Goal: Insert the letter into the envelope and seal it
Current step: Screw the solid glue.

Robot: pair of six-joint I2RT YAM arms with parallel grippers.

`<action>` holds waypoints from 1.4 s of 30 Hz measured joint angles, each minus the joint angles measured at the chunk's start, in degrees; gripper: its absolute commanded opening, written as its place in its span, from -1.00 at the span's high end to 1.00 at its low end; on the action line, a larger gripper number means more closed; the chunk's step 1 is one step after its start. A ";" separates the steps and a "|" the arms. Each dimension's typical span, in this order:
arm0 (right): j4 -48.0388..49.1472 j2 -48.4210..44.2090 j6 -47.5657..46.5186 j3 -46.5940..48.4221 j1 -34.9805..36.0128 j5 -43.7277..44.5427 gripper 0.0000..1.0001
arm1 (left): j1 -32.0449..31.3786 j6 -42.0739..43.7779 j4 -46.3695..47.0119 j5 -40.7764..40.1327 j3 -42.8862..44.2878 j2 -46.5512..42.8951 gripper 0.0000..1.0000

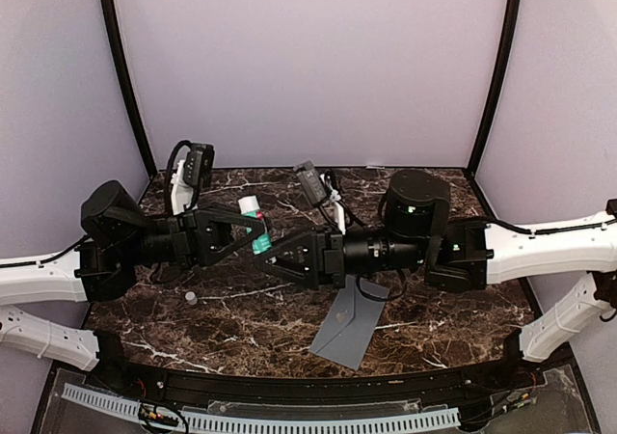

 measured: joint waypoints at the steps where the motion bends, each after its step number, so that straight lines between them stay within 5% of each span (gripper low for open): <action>1: -0.02 0.00 0.09 0.00 0.00 -0.13 0.19 | 0.00 0.00 0.15 0.07 0.00 0.00 1.00; 8: 0.85 0.00 0.07 0.04 0.07 -0.70 0.67 | 0.00 0.04 0.33 0.13 -0.02 0.00 1.00; 12: 0.96 -0.02 -0.22 0.04 0.22 -0.52 0.78 | 0.13 0.02 0.37 -0.02 0.00 0.00 1.00; 20: -4.35 -0.33 -2.01 0.79 0.31 3.76 0.85 | 0.22 2.34 -4.81 -3.54 0.09 -0.61 1.00; 34: -41.44 9.94 -6.78 20.09 0.92 29.20 0.86 | 0.92 1.05 -19.32 -22.80 1.57 3.87 1.00; 42: -48.41 15.52 -5.38 24.28 1.44 36.13 0.60 | 0.96 -2.14 -22.38 -27.69 1.64 7.48 1.00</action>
